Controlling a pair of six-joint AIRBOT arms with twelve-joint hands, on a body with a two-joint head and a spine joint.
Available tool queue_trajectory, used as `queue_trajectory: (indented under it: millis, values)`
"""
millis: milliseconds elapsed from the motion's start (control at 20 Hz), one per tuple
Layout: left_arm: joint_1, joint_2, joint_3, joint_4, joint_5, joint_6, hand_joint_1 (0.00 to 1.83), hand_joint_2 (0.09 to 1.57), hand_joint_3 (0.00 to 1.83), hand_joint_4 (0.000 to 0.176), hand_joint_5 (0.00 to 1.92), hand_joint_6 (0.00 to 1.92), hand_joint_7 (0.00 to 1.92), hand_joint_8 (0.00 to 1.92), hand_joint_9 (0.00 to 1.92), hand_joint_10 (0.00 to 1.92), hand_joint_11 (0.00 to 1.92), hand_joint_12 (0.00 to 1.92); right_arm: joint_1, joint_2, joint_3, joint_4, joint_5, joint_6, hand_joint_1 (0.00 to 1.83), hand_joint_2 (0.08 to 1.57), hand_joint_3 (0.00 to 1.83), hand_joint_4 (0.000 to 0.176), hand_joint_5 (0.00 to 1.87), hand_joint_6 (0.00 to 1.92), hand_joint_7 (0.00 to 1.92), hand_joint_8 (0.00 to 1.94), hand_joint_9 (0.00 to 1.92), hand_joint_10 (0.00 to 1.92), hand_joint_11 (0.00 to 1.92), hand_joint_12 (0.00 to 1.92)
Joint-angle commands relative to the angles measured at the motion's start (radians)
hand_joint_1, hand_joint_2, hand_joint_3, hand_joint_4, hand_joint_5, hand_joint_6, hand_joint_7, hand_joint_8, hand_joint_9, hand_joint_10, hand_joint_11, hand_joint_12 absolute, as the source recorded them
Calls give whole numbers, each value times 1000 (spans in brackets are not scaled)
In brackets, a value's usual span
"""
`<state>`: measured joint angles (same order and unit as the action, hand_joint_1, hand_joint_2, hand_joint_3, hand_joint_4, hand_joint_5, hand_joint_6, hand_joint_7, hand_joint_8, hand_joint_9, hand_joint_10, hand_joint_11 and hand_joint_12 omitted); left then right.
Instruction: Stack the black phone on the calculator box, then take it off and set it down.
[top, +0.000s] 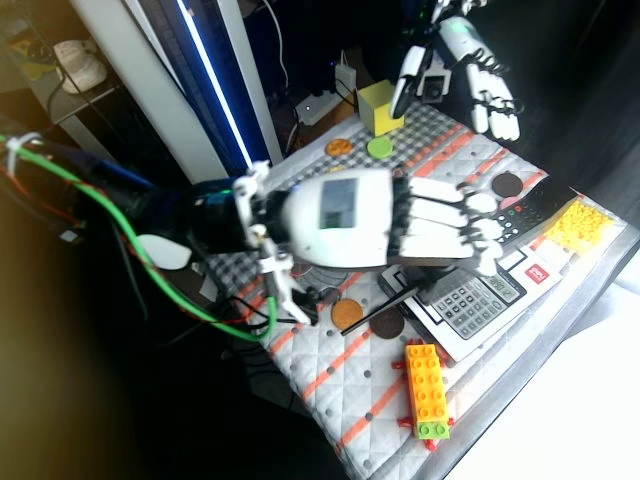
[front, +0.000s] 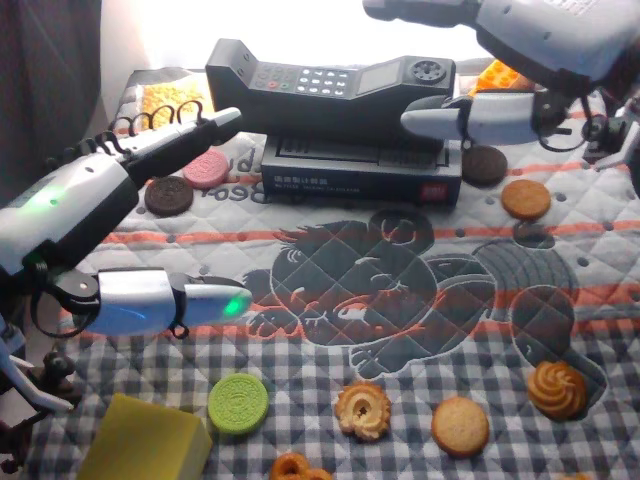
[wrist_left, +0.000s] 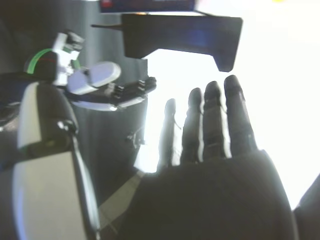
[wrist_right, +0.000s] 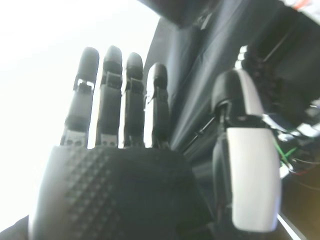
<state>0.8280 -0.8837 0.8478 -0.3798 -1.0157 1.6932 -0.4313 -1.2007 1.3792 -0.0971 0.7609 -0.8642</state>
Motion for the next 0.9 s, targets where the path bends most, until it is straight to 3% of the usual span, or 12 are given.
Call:
queue_trajectory:
  millis: [0,200,350,450,500,550,600,650,700,750,800,850]
  values:
    - [0,0,3,11,-114,-8,890,854,0,123,178,1,145,0,91,1,0,170,30,0,10,17,82,-15,620,1022,0,88,392,0,416,1,480,9,160,1141]
    - [8,0,5,7,-112,-40,875,883,6,122,168,1,133,0,65,0,0,129,42,-38,46,21,2,-32,581,1023,1,136,318,0,389,0,499,0,105,1200]
    - [25,0,18,7,-116,-114,905,889,2,146,147,0,122,0,68,2,0,50,42,-66,78,36,-41,-32,675,1009,0,94,376,12,464,13,575,15,180,1233]
    - [33,0,27,8,-118,-164,912,892,2,149,138,0,115,0,65,0,0,31,42,-68,81,42,-46,-32,721,1007,0,83,417,9,517,13,755,86,356,1351]
    - [38,0,31,9,-121,-188,901,891,1,146,140,2,113,0,71,3,7,33,42,-68,82,42,-49,-32,815,1025,2,49,493,11,681,28,854,95,439,1294]
    - [45,0,34,9,-126,-206,897,894,3,135,143,3,111,0,72,3,9,35,42,-68,85,42,-52,-32,883,1048,2,45,544,7,801,21,878,66,343,1265]
    - [51,0,36,8,-130,-225,889,902,6,122,153,6,112,0,77,4,7,43,42,-69,88,45,-57,-32,1291,1093,0,18,693,4,1034,696,983,18,331,1147]
    - [54,0,38,8,-132,-237,883,907,1,112,159,3,113,0,84,1,1,99,42,-71,92,48,-62,-32,1349,1080,0,0,796,17,1047,852,1235,111,693,1315]
    - [57,-1,39,8,-135,-247,880,908,0,102,171,3,122,1,95,3,0,164,42,-75,98,51,-68,-31,1471,1026,0,0,890,12,1135,598,1181,739,858,1250]
    - [57,-1,39,8,-136,-249,880,908,0,102,171,3,122,1,95,3,0,164,42,-77,100,51,-71,-31,1471,1026,0,0,890,12,1135,598,1181,739,858,1250]
    - [59,-2,39,8,-138,-250,886,912,1,97,170,1,111,3,77,5,0,120,42,-77,101,51,-72,-31,1417,1037,0,0,1014,455,1176,625,1186,885,844,1182]
    - [61,-3,39,7,-138,-251,871,920,4,97,156,0,105,1,73,5,0,112,42,-77,100,51,-71,-29,1403,1031,0,0,1085,513,1198,580,1175,946,921,1137]
